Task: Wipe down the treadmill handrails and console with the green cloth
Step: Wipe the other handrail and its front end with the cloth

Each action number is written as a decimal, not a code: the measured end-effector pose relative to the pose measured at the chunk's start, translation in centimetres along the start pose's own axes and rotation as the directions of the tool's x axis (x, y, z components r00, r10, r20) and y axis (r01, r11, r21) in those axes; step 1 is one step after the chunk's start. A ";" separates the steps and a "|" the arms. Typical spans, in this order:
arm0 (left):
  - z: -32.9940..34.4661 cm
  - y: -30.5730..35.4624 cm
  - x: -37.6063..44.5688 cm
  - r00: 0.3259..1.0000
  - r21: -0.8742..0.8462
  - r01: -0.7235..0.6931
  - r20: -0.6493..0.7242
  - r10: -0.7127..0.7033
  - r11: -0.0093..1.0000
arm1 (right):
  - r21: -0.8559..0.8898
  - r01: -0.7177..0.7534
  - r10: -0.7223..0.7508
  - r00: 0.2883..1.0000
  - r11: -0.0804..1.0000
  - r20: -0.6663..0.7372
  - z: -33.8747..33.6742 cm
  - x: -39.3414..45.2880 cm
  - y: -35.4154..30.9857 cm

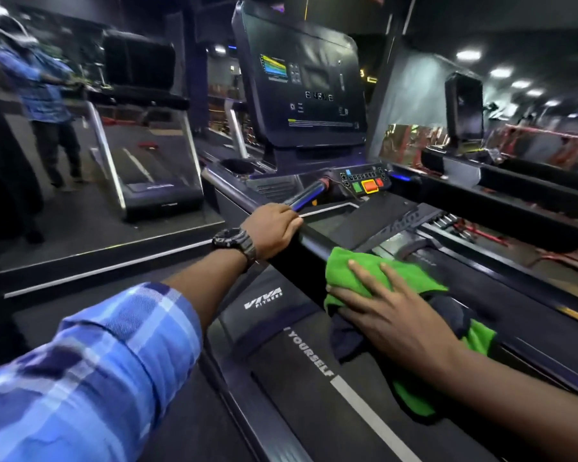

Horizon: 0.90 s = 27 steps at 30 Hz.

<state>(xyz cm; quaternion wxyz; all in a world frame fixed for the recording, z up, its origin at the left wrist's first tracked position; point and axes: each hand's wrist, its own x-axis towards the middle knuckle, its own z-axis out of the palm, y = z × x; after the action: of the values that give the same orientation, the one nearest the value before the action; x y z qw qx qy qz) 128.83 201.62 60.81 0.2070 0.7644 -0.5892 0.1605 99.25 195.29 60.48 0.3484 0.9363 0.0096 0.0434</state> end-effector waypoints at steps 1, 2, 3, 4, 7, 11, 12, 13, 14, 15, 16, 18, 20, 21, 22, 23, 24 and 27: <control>0.1 -0.7 0.0 1.000 -0.012 0.029 -0.005 -0.029 0.999 | 0.016 -0.045 0.045 0.999 0.999 0.001 0.0 1.8 -0.1; 0.3 -1.5 0.0 0.999 -0.032 0.042 -0.014 -0.043 0.999 | 0.019 -0.083 0.083 0.996 0.996 0.013 0.2 3.9 -0.3; 0.4 -2.1 0.0 0.998 -0.059 0.058 -0.027 -0.060 0.997 | 0.013 -0.110 0.109 0.993 0.994 0.038 0.3 6.1 -0.3; 0.5 -2.6 0.1 0.996 -0.081 0.071 -0.048 -0.075 0.994 | 0.002 -0.128 0.128 0.991 0.992 0.033 0.4 8.2 -0.4; 0.3 -3.6 0.7 0.984 -0.147 0.137 -0.091 -0.152 0.980 | -0.034 -0.145 0.144 0.989 0.989 -0.006 0.4 14.1 -0.4; 0.2 -3.3 0.8 0.977 -0.202 0.164 -0.101 -0.187 0.966 | -0.145 -0.137 0.147 0.988 0.980 0.057 0.5 19.2 -1.6; 0.2 -3.0 0.8 0.976 -0.208 0.172 -0.096 -0.195 0.963 | -0.180 -0.156 0.170 0.983 0.971 0.064 0.5 19.8 -1.9; 0.1 -2.8 0.7 0.975 -0.216 0.180 -0.087 -0.203 0.960 | -0.208 -0.168 0.186 0.980 0.964 0.071 0.8 20.1 -2.3; 0.1 -2.6 0.7 0.976 -0.221 0.184 -0.074 -0.204 0.958 | -0.234 -0.160 0.182 0.980 0.959 0.074 1.1 20.2 -2.5; 0.1 -2.4 0.6 0.979 -0.217 0.184 -0.051 -0.199 0.959 | -0.257 -0.135 0.158 0.985 0.957 0.071 1.1 19.8 -2.7; 0.1 -2.2 0.5 0.982 -0.206 0.176 -0.030 -0.186 0.963 | -0.283 -0.084 0.108 0.992 0.955 0.070 1.1 19.3 -2.8; 0.3 -1.7 0.3 0.989 -0.168 0.144 -0.004 -0.147 0.975 | -0.341 0.060 -0.033 0.996 0.938 0.084 1.3 17.4 -2.9; 0.5 -1.0 0.0 0.992 -0.106 0.127 -0.002 -0.128 0.986 | -0.371 0.177 -0.138 0.982 0.911 0.129 1.4 14.8 -3.1; 0.6 -0.6 -0.1 0.993 -0.085 0.120 -0.010 -0.121 0.989 | -0.379 0.208 -0.163 0.976 0.902 0.147 1.4 13.4 -3.1; 0.6 0.0 -0.2 0.993 -0.070 0.112 -0.017 -0.113 0.991 | -0.379 0.230 -0.178 0.970 0.896 0.168 1.4 11.8 -3.1; 0.6 0.7 -0.3 0.994 -0.056 0.110 -0.019 -0.112 0.992 | -0.374 0.244 -0.189 0.966 0.895 0.177 1.3 10.2 -3.0; 0.5 1.4 -0.3 0.994 -0.038 0.111 -0.017 -0.112 0.993 | -0.368 0.253 -0.196 0.963 0.895 0.184 1.2 8.8 -3.0; 0.4 4.2 0.2 0.996 0.017 0.089 0.013 -0.090 0.996 | -0.386 0.278 -0.202 0.953 0.880 0.226 0.2 3.8 -2.9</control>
<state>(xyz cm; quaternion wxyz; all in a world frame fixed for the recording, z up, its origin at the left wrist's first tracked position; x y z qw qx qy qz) 124.83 200.36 61.07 0.2038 0.7927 -0.5544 0.1507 103.13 197.51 58.69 0.5403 0.8330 0.0851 -0.0835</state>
